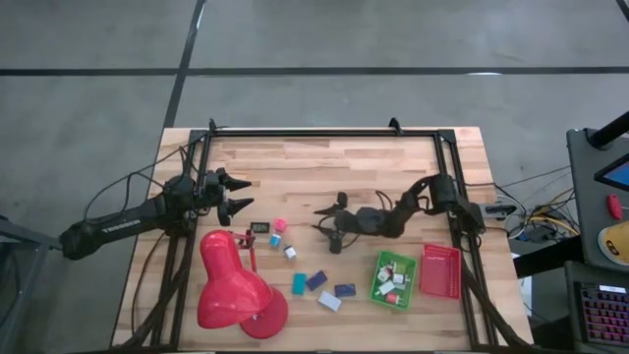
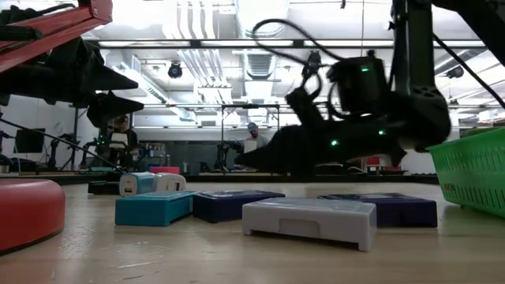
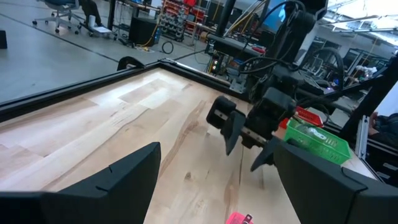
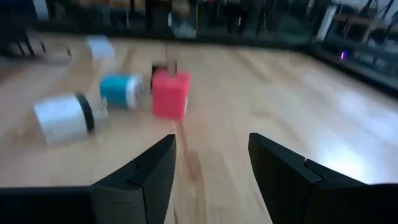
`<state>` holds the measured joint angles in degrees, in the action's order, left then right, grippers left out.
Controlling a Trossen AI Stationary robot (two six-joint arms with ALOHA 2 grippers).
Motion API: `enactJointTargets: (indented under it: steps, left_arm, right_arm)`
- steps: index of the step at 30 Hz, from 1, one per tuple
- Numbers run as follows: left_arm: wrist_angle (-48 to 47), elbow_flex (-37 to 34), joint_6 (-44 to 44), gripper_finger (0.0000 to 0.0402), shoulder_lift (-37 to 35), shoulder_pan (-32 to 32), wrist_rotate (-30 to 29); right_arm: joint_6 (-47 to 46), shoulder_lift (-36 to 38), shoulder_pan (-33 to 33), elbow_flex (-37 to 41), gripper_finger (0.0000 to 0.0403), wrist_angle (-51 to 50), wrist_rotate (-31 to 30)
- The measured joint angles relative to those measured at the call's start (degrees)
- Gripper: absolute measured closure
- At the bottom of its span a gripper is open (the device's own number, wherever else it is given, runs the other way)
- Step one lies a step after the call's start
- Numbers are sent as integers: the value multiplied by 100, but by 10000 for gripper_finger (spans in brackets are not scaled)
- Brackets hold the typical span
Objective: Pick & Place Office items
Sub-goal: Put the pink charger adapter into the green basket
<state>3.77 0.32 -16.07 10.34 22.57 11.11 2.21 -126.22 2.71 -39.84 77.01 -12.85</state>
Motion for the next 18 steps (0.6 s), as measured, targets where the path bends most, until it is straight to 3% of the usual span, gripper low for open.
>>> enactJointTargets:
  steps: [7,18]
  left_arm:
    - [2,0,1,82,-3,2,-1]
    - [1,-1,1,82,-1,1,0]
  right_arm:
    - [0,5,-38,-705,202,-1383,139]
    - [-5,1,-125,-1335,202,-1862,515]
